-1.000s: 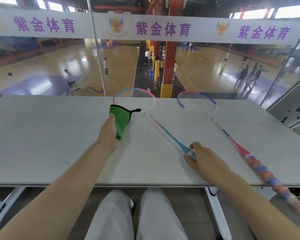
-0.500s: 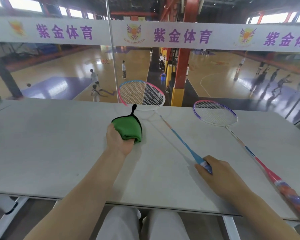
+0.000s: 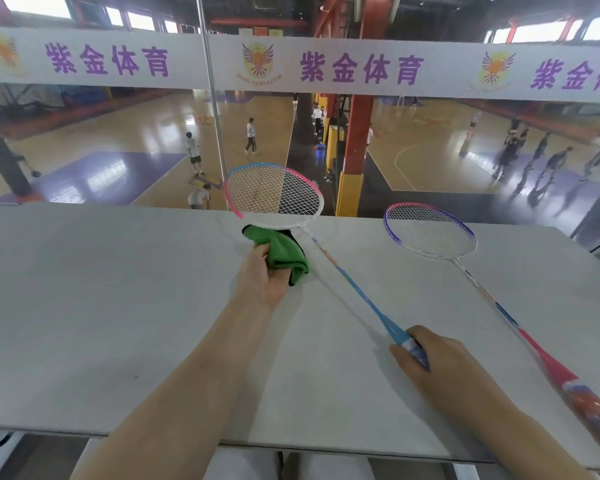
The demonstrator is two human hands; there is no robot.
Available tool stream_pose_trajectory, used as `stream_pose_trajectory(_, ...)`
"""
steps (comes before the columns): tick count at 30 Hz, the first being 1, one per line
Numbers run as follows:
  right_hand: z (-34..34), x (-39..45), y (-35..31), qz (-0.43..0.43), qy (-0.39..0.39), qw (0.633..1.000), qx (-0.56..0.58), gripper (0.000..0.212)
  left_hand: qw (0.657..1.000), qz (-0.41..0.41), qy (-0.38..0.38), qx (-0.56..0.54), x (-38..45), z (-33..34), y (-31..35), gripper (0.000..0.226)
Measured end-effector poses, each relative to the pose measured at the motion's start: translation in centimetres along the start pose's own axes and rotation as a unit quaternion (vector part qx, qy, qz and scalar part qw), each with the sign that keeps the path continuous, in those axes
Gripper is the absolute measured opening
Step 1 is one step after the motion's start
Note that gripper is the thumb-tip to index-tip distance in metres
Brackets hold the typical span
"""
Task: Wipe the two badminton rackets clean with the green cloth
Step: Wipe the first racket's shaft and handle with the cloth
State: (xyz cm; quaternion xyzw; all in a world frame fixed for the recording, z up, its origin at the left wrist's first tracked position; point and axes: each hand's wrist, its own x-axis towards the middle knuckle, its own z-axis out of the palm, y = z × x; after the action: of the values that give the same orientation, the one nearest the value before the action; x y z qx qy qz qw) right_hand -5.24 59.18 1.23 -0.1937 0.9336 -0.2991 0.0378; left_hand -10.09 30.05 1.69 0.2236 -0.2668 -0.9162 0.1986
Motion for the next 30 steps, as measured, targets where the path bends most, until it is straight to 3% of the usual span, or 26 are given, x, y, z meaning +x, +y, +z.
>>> stream_pose_trajectory(10, -0.3, -0.5, -0.3, -0.032, -0.027, 0.998, -0.049, 0.032, 0.993, 0.027, 0.021, 0.111, 0.7, 2.1, 0.9, 0.008)
stream_pose_trajectory(13, -0.3, -0.6, -0.3, -0.035, -0.015, 0.999, -0.029, 0.035, 0.991, 0.018, 0.022, 0.134, 0.9, 2.4, 0.7, 0.023)
stream_pose_trajectory(15, -0.5, -0.6, -0.5, -0.032, -0.016, 0.999, -0.033, 0.034, 0.989, 0.016, 0.021, 0.148, 0.8, 2.6, 0.1, 0.021)
stream_pose_trajectory(22, -0.6, -0.5, -0.4, -0.055, -0.016, 0.998, -0.030, 0.024, 0.998, 0.004, 0.010, 0.064, 0.3, 4.0, -0.5, 0.011)
stream_pose_trajectory(30, -0.3, -0.8, -0.8, -0.066, -0.020, 0.997, -0.032, 0.023, 0.986, 0.086, 0.067, 0.122, 1.1, 3.7, -0.3, 0.017)
